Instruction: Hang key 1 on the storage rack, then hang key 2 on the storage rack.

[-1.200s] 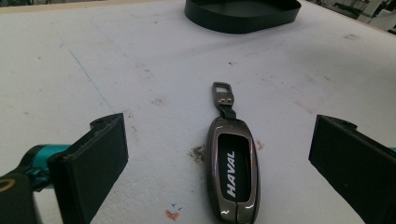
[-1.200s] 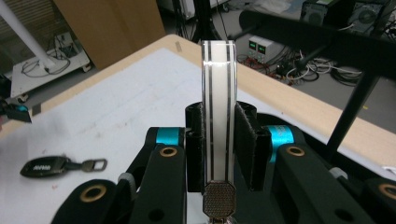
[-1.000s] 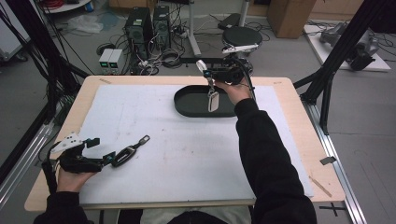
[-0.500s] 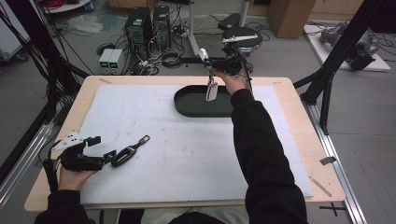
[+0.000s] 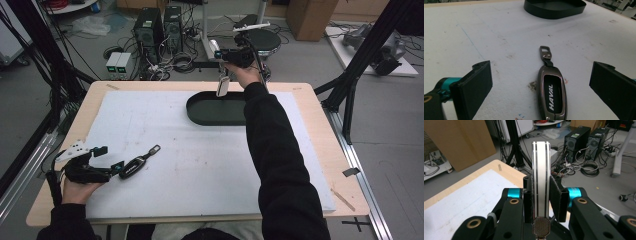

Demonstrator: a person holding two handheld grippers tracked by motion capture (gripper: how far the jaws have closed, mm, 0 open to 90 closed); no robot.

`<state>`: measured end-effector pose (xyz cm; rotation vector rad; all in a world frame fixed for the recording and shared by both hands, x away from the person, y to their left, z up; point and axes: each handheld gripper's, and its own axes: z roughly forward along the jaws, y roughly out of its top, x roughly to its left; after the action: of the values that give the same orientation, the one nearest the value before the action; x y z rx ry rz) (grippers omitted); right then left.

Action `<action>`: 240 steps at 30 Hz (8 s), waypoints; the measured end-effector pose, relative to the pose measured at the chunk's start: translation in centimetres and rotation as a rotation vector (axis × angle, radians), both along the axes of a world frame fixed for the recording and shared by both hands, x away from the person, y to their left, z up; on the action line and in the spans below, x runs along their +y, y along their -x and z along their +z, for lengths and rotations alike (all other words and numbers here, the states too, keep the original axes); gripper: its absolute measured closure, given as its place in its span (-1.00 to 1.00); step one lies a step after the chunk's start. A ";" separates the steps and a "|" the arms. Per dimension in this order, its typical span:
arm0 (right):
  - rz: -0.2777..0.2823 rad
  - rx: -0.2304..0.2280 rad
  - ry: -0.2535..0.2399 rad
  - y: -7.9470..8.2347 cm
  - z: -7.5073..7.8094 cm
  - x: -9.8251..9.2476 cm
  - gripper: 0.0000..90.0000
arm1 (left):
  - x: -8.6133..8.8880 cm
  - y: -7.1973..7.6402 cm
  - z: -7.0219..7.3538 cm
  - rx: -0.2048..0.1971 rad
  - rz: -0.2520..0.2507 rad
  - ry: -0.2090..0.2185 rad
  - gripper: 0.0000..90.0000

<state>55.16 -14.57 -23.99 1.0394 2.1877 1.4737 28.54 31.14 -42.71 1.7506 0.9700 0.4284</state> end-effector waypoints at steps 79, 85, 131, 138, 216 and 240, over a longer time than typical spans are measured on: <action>0.055 0.059 0.139 4.4 -5.2 -3.7 -0.98 | -0.5 0.3 -0.1 0.021 -0.009 -0.043 -0.89; 0.045 0.058 0.147 5.5 -5.6 -4.7 -0.98 | -0.5 0.3 -0.1 0.021 -0.009 -0.045 -0.89; -0.004 0.051 0.100 15.3 -12.5 -10.3 -0.98 | -0.6 0.4 -0.1 0.022 0.000 -0.064 -0.89; -0.016 0.043 0.109 16.7 -13.4 -10.9 -0.98 | -0.6 0.4 -0.1 0.019 0.002 -0.062 -0.89; -0.045 0.087 0.090 24.2 -20.1 -15.3 -0.98 | -6.0 -5.2 0.6 0.225 -0.118 -0.198 -0.89; -0.027 0.086 0.107 24.4 -20.2 -15.2 -0.98 | -10.6 -8.4 0.2 0.388 -0.181 -0.423 -0.45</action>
<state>30.77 -29.76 -44.15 1.1106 2.2743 1.3075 36.99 20.55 -42.54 2.3451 1.0266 0.1856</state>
